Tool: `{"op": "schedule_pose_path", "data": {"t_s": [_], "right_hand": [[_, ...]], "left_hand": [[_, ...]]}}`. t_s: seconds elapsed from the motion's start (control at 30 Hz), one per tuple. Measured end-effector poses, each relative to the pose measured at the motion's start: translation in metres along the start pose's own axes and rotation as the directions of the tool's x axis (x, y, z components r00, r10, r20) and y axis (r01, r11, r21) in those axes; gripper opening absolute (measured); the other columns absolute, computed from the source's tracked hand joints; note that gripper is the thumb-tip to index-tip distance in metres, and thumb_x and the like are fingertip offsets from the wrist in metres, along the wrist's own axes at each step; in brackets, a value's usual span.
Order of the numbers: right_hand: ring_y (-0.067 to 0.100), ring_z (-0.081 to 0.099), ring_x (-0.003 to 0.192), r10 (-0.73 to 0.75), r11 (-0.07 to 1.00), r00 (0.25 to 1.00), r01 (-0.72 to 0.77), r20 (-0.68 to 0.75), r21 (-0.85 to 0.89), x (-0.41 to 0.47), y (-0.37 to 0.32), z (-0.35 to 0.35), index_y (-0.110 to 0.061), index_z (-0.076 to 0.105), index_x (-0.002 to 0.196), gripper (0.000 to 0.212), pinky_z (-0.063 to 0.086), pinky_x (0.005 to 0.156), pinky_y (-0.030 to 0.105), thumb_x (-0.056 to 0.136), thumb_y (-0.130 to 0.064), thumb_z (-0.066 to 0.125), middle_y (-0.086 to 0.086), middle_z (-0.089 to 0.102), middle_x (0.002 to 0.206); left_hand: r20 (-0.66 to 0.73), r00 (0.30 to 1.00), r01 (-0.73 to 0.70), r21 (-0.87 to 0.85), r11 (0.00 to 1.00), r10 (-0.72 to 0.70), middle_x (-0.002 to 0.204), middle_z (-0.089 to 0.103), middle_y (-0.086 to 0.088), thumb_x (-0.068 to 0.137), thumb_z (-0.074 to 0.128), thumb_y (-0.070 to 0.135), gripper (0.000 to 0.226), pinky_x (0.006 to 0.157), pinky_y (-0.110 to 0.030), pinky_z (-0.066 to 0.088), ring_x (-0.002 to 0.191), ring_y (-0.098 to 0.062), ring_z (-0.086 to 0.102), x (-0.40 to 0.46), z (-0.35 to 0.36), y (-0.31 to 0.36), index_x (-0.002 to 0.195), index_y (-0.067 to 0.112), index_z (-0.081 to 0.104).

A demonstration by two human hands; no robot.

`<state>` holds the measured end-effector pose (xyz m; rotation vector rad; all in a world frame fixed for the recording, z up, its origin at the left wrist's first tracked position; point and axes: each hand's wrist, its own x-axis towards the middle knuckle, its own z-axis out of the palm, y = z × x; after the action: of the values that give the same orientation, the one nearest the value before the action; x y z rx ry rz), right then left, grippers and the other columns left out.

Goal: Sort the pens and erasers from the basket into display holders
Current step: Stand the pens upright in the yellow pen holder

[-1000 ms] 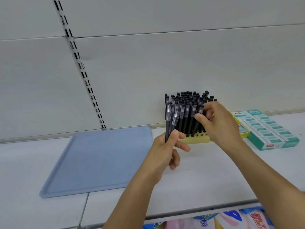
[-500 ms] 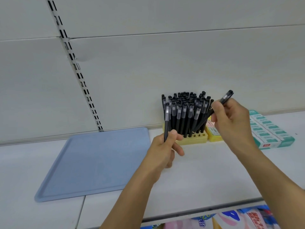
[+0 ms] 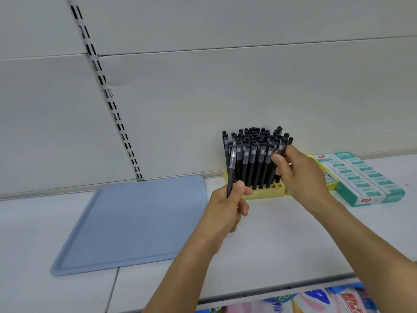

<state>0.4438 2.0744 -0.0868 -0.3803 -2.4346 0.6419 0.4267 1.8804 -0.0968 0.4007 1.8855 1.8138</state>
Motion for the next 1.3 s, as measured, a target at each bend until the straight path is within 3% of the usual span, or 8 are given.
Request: {"op": "schedule_pose_path", "data": {"t_s": [0.23, 0.37, 0.5, 0.6, 0.7, 0.8, 0.9, 1.3], "right_hand": [[0.020, 0.062, 0.078, 0.100, 0.993, 0.984, -0.090, 0.148, -0.076, 0.000, 0.005, 0.005, -0.018, 0.055, 0.092, 0.023, 0.050, 0.066, 0.035, 0.098, -0.039, 0.049, -0.008, 0.065, 0.077], [0.012, 0.058, 0.076, 0.188, 0.901, 0.978, -0.134, -0.093, 0.413, -0.027, -0.015, -0.009, -0.023, 0.056, 0.099, 0.016, 0.047, 0.070, 0.035, 0.096, -0.038, 0.053, -0.008, 0.061, 0.080], [0.014, 0.059, 0.065, -0.030, 0.810, 0.972, -0.113, 0.233, 0.575, -0.046, -0.043, -0.009, -0.017, 0.065, 0.080, 0.014, 0.050, 0.063, 0.026, 0.091, -0.024, 0.063, 0.002, 0.065, 0.071], [0.010, 0.049, 0.049, 0.018, 0.823, 0.986, -0.108, 0.165, 0.557, -0.039, -0.041, -0.011, -0.013, 0.060, 0.072, 0.020, 0.043, 0.050, 0.023, 0.092, -0.017, 0.062, -0.003, 0.057, 0.056], [0.016, 0.051, 0.054, 0.165, 0.852, 0.986, -0.122, -0.039, 0.510, -0.028, -0.024, -0.019, -0.014, 0.060, 0.079, 0.017, 0.042, 0.053, 0.033, 0.094, -0.022, 0.058, -0.002, 0.060, 0.062], [0.025, 0.063, 0.070, 0.187, 0.934, 0.977, -0.144, -0.106, 0.327, -0.020, -0.004, -0.019, -0.019, 0.056, 0.084, 0.018, 0.053, 0.067, 0.044, 0.095, -0.033, 0.054, -0.001, 0.066, 0.070], [0.023, 0.063, 0.071, 0.130, 0.981, 0.989, -0.119, -0.064, 0.156, -0.016, 0.007, -0.014, -0.020, 0.053, 0.086, 0.020, 0.053, 0.068, 0.045, 0.097, -0.036, 0.049, -0.003, 0.067, 0.073], [0.019, 0.064, 0.078, 0.054, 0.998, 0.997, -0.055, 0.052, 0.005, 0.002, 0.014, -0.005, -0.023, 0.057, 0.093, 0.014, 0.052, 0.069, 0.038, 0.098, -0.032, 0.047, -0.007, 0.070, 0.083]], "left_hand": [[-0.003, 1.000, -0.016, 0.031, 0.999, 0.016, 0.060, 0.052, 0.005, 0.101, 0.039, 0.048, 0.038, 0.043, -0.020, 0.026, 0.042, -0.007, 0.031, -0.001, 0.001, 0.000, 0.099, 0.019, 0.065], [-0.001, 1.000, -0.027, 0.042, 0.999, 0.027, 0.060, 0.052, 0.005, 0.101, 0.040, 0.046, 0.037, 0.043, -0.019, 0.027, 0.041, -0.006, 0.032, 0.000, 0.004, 0.000, 0.097, 0.019, 0.064], [0.079, 0.996, -0.051, 0.152, 0.987, 0.039, 0.062, 0.055, 0.001, 0.101, 0.039, 0.049, 0.040, 0.044, -0.019, 0.030, 0.042, -0.006, 0.036, 0.001, 0.019, 0.000, 0.087, 0.020, 0.062], [0.119, 0.991, -0.092, 0.295, 0.951, 0.059, 0.071, 0.060, 0.006, 0.100, 0.045, 0.044, 0.028, 0.055, -0.021, 0.038, 0.050, -0.001, 0.045, 0.003, 0.021, -0.004, 0.086, 0.026, 0.061], [-0.047, 0.981, -0.134, 0.542, 0.830, 0.189, 0.093, 0.057, 0.011, 0.094, 0.056, 0.039, 0.016, 0.073, -0.023, 0.043, 0.078, -0.002, 0.051, 0.013, 0.009, -0.015, 0.104, 0.027, 0.060], [-0.217, 0.916, -0.115, 0.664, 0.739, 0.338, 0.119, 0.051, 0.009, 0.089, 0.065, 0.039, 0.046, 0.095, -0.028, 0.043, 0.111, -0.009, 0.048, 0.024, -0.007, -0.022, 0.128, 0.024, 0.046], [-0.164, 0.950, -0.094, 0.661, 0.745, 0.265, 0.144, 0.042, 0.007, 0.081, 0.074, 0.043, 0.087, 0.107, -0.033, 0.036, 0.133, -0.013, 0.038, 0.040, -0.016, -0.022, 0.148, 0.022, 0.022], [-0.083, 0.962, -0.160, 0.603, 0.782, 0.261, 0.138, 0.048, 0.013, 0.082, 0.075, 0.036, 0.082, 0.092, -0.023, 0.037, 0.128, -0.006, 0.044, 0.061, -0.009, -0.028, 0.146, 0.026, 0.024]]}}
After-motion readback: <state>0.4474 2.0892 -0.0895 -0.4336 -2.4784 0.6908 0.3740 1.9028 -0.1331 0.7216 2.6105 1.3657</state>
